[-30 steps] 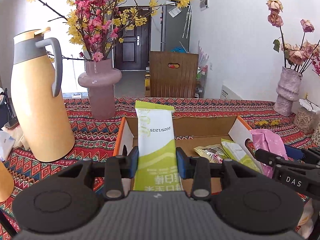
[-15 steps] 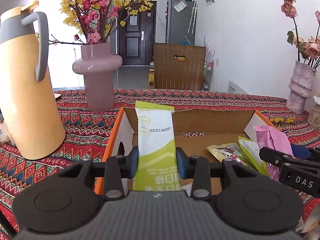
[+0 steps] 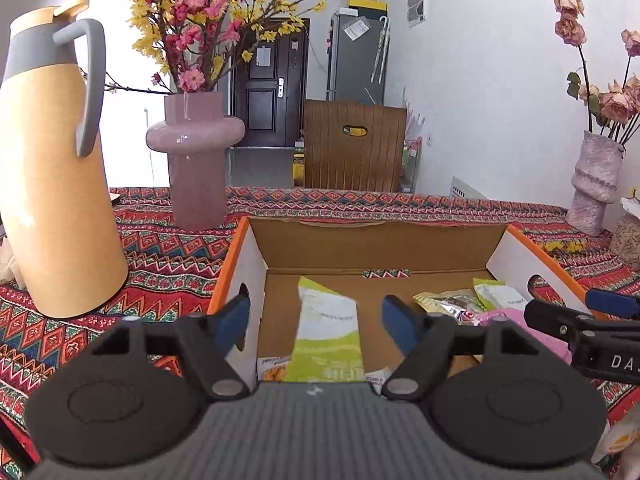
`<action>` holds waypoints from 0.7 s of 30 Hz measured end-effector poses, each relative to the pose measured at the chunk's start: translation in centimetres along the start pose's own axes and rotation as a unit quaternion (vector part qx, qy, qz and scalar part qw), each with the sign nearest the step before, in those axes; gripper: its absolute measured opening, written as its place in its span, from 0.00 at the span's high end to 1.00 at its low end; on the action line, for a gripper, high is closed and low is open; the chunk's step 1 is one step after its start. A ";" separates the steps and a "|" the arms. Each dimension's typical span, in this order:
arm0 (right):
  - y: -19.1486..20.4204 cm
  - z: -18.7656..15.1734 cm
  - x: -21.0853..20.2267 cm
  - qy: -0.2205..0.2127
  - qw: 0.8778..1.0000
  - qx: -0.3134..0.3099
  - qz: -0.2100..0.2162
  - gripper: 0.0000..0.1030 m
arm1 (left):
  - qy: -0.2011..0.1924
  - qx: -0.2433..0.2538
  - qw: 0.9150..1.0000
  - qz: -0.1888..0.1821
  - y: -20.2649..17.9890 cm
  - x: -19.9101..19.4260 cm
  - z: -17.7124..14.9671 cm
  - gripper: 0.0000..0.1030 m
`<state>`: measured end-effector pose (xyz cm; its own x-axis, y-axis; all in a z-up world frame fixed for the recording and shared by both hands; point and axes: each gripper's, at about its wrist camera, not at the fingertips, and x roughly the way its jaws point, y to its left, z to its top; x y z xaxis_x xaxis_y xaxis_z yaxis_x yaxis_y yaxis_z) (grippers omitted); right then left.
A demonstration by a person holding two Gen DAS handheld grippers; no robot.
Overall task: Organize snacks
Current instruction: 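Carry both snacks into the cardboard box and open both grippers, then withdraw both grippers from the box toward the remaining snacks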
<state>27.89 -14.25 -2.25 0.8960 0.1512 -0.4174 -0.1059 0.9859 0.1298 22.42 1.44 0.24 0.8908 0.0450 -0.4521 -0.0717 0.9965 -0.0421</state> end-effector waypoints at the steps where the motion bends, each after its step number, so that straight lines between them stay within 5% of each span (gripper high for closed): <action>1: -0.1 0.0 -0.1 -0.002 1.000 0.003 0.000 0.06 | -0.005 -0.003 1.000 0.003 0.1 -0.2 0.0 0.08; 3: -0.3 0.0 0.0 -0.003 1.000 0.009 -0.003 0.00 | -0.012 -0.010 1.000 0.003 0.2 -0.3 0.0 0.00; 13: -0.4 0.3 -0.8 -0.019 1.000 0.015 0.001 0.00 | -0.007 -0.025 1.000 0.008 0.7 -0.4 0.5 0.00; 21: 0.6 2.0 -4.2 -0.054 0.999 -0.002 0.004 0.00 | -0.030 -0.036 0.999 0.015 0.9 -4.1 1.7 0.00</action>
<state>24.95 -14.43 1.42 0.9362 0.1511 -0.3172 -0.1155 0.9850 0.1284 19.44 2.23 3.60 0.9129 0.0819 -0.3998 -0.1293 0.9872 -0.0929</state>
